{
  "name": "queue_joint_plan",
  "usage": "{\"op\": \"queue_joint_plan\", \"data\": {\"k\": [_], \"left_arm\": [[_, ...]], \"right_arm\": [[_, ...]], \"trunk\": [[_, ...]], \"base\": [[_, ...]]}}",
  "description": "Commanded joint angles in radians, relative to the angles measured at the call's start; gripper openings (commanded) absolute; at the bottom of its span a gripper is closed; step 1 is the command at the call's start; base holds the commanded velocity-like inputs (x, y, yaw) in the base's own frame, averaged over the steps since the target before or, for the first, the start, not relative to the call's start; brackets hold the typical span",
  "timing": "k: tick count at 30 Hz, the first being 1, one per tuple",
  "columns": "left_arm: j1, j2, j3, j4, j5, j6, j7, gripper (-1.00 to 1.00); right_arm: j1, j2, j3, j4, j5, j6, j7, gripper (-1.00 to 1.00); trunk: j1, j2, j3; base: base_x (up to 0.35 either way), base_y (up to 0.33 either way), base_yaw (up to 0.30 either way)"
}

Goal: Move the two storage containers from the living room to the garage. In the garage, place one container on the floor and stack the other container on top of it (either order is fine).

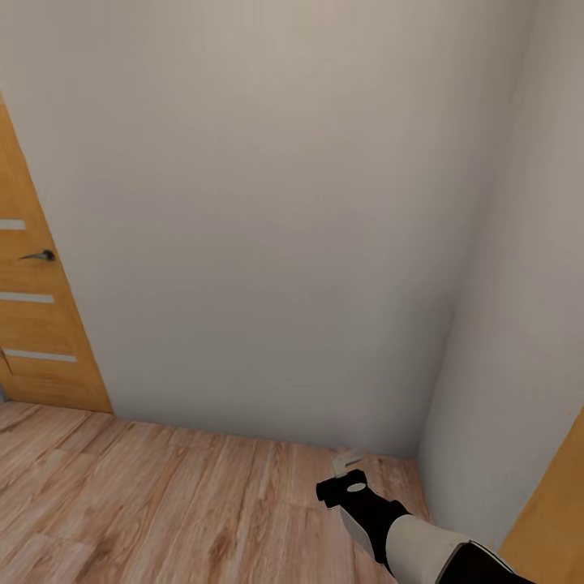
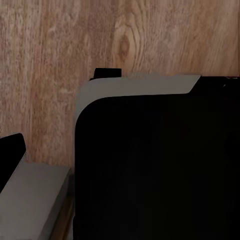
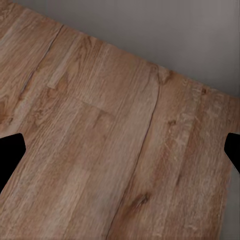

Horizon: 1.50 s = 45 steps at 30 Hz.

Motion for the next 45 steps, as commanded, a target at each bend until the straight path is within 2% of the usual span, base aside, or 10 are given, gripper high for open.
{"op": "queue_joint_plan", "data": {"k": [1,14,45], "left_arm": [[0.000,0.000,0.000,0.000,0.003,-0.001,-0.001,1.00],[0.000,0.000,0.000,-0.001,0.003,-0.001,0.000,1.00],[0.000,0.000,0.003,-0.002,0.003,-0.001,0.002,1.00]], "right_arm": [[0.000,0.000,0.009,-0.002,-0.007,0.006,-0.005,1.00],[0.000,0.000,0.009,-0.002,-0.007,0.007,-0.006,1.00],[0.000,0.000,0.009,-0.002,-0.007,0.007,-0.006,1.00]], "trunk": [[0.001,0.000,-0.001],[0.001,0.000,-0.001],[0.001,0.000,-0.001]], "base": [[0.304,0.000,0.000],[0.223,0.000,0.025],[0.003,0.000,0.263]]}}
